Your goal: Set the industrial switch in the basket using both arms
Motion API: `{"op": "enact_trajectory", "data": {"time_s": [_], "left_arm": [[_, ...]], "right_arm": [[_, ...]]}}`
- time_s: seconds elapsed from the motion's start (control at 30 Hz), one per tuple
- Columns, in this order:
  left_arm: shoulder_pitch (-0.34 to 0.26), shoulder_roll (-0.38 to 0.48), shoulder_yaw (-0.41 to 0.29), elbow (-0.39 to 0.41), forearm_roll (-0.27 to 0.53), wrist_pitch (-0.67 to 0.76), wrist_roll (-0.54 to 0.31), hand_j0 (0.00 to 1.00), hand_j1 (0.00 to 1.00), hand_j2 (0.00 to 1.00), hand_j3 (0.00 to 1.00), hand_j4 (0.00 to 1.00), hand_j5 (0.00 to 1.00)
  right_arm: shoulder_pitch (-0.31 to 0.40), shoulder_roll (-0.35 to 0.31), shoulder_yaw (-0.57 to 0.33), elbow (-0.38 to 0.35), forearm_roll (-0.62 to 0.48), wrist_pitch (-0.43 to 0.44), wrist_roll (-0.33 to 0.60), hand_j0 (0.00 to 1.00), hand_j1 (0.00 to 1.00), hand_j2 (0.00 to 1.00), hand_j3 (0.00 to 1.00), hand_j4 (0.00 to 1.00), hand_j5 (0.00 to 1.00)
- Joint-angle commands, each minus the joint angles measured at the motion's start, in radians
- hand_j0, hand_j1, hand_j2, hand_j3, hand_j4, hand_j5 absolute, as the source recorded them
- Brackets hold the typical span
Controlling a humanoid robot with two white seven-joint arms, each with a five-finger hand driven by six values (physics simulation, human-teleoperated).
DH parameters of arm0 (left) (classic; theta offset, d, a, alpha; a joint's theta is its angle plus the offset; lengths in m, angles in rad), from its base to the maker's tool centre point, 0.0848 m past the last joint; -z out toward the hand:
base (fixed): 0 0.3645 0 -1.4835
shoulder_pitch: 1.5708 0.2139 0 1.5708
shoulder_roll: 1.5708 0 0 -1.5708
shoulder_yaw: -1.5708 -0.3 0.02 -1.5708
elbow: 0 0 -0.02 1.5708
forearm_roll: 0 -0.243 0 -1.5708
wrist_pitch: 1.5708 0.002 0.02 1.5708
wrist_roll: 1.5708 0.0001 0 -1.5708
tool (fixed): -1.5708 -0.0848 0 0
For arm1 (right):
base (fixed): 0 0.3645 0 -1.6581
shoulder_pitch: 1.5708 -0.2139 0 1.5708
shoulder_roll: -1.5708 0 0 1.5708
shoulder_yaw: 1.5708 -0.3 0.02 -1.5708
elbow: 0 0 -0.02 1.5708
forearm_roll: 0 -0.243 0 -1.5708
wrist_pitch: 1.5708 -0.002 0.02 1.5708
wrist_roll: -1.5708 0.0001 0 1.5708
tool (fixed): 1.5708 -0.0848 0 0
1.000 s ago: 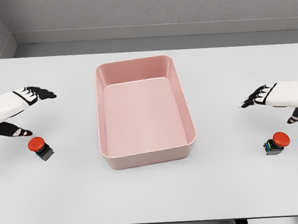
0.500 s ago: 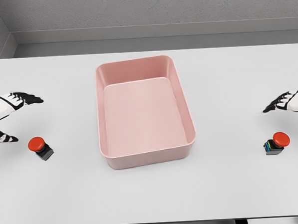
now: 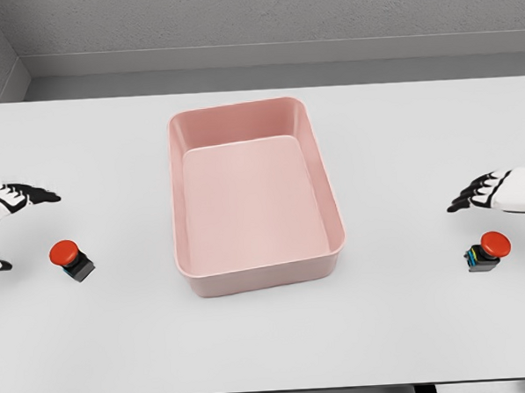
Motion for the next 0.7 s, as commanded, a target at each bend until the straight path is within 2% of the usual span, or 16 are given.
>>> {"op": "enact_trajectory", "data": {"time_s": [0.0,0.1,0.27,0.37,0.67], "left_arm": [[0.0,0.002,-0.001,-0.003,0.002,0.001,-0.002,1.0,1.0,1.0,1.0,1.0,1.0],[0.012,-0.003,-0.001,-0.006,-0.003,0.001,-0.003,1.0,1.0,1.0,1.0,1.0,1.0],[0.023,-0.006,-0.003,-0.017,-0.003,0.001,-0.003,1.0,1.0,1.0,1.0,1.0,1.0],[0.031,-0.015,-0.003,-0.052,-0.005,0.001,-0.015,1.0,1.0,1.0,1.0,1.0,1.0],[0.037,-0.041,-0.003,-0.072,-0.006,0.001,-0.029,1.0,1.0,1.0,1.0,1.0,1.0]], "right_arm": [[0.002,-0.01,-0.001,-0.029,-0.004,0.002,-0.001,1.0,1.0,1.0,1.0,1.0,1.0],[0.012,-0.022,-0.001,-0.03,-0.006,0.002,-0.001,1.0,1.0,1.0,1.0,1.0,1.0],[0.035,-0.028,0.002,-0.073,-0.006,0.002,-0.001,1.0,1.0,1.0,1.0,1.0,1.0],[0.038,-0.027,0.004,-0.089,-0.006,0.002,-0.001,1.0,1.0,1.0,1.0,1.0,1.0],[0.074,0.015,0.001,-0.086,0.019,0.002,0.008,1.0,1.0,1.0,1.0,1.0,1.0]]}}
